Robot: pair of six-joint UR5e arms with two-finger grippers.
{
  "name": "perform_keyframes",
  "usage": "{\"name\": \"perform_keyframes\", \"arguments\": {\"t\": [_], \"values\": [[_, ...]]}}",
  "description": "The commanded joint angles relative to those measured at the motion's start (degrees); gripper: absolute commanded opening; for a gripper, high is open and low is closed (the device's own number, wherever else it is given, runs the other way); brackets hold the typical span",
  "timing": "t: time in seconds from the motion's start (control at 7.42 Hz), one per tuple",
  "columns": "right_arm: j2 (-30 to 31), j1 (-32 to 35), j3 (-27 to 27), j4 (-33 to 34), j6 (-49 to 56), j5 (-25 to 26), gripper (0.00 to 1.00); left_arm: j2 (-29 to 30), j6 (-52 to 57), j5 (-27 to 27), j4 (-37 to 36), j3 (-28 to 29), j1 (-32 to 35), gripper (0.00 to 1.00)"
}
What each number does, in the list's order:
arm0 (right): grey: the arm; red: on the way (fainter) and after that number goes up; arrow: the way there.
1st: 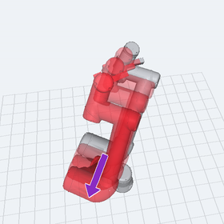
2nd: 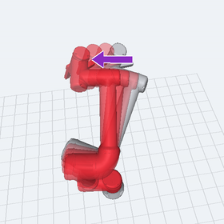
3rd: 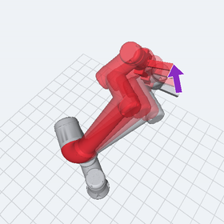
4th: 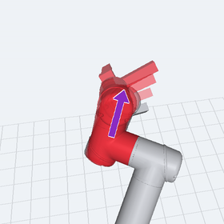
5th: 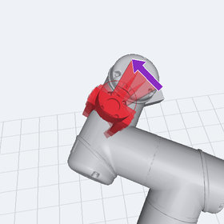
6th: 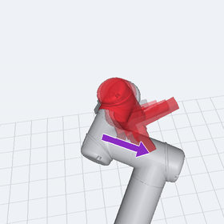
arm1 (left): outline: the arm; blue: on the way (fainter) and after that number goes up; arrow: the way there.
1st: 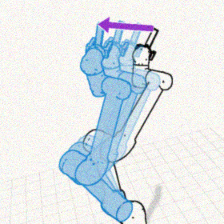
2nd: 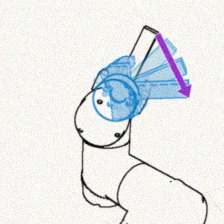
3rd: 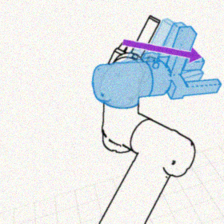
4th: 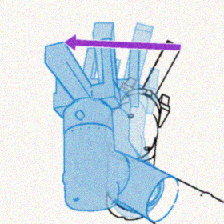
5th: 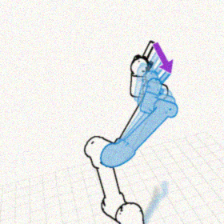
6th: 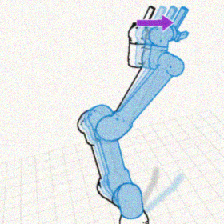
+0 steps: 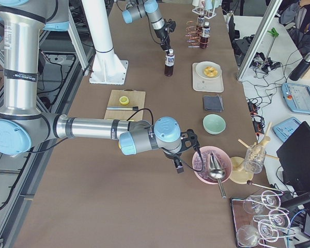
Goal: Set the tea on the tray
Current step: 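Carry the bottle with the left gripper and set it down near the tray, then open the left gripper and withdraw it while the right arm reaches toward the bottle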
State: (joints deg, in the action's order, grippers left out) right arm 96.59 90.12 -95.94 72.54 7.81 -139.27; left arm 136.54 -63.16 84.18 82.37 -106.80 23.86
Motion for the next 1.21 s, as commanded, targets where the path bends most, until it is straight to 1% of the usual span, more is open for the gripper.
{"name": "perform_keyframes", "arguments": {"t": [0.0, 0.13, 0.27, 0.4, 0.54, 0.67, 0.81, 0.94, 1.08], "values": [[-2.8, -1.3, -3.5, 0.1, -3.1, -0.6, 0.99, 0.0, -0.2, -2.6, 0.0, -0.9, -1.6, 0.69], [-3.3, -2.8, -6.3, 0.1, -8.5, -0.2, 0.99, 0.0, 0.0, -2.4, -0.1, -2.9, -1.1, 0.72], [-4.8, -3.9, -8.0, 0.6, -11.2, -0.3, 0.99, -0.1, 0.2, -1.9, -0.4, -4.8, 0.8, 0.72], [-6.1, -6.0, -9.5, 0.5, -16.5, -0.1, 0.98, -1.6, 0.6, 3.9, -0.2, -5.9, 4.7, 0.76], [-6.8, -9.7, -12.4, 0.5, -23.0, 0.4, 0.99, -5.5, 2.2, 9.2, -0.3, -9.4, 8.9, 0.76], [-7.8, -13.3, -16.4, 0.5, -30.7, 0.7, 0.99, -10.9, 7.6, 11.8, -0.2, -12.5, 12.3, 0.76], [-8.1, -18.3, -20.8, 0.5, -38.8, 2.8, 0.99, -14.4, 12.7, 15.4, 0.2, -12.7, 16.1, 0.79], [-9.6, -24.7, -24.6, 0.5, -47.0, 7.3, 0.99, -15.9, 15.7, 20.6, 0.2, -12.6, 20.6, 0.82], [-13.0, -30.5, -25.5, 0.8, -55.4, 11.8, 0.99, -18.4, 18.7, 24.9, 0.8, -12.8, 23.6, 0.83]]}}
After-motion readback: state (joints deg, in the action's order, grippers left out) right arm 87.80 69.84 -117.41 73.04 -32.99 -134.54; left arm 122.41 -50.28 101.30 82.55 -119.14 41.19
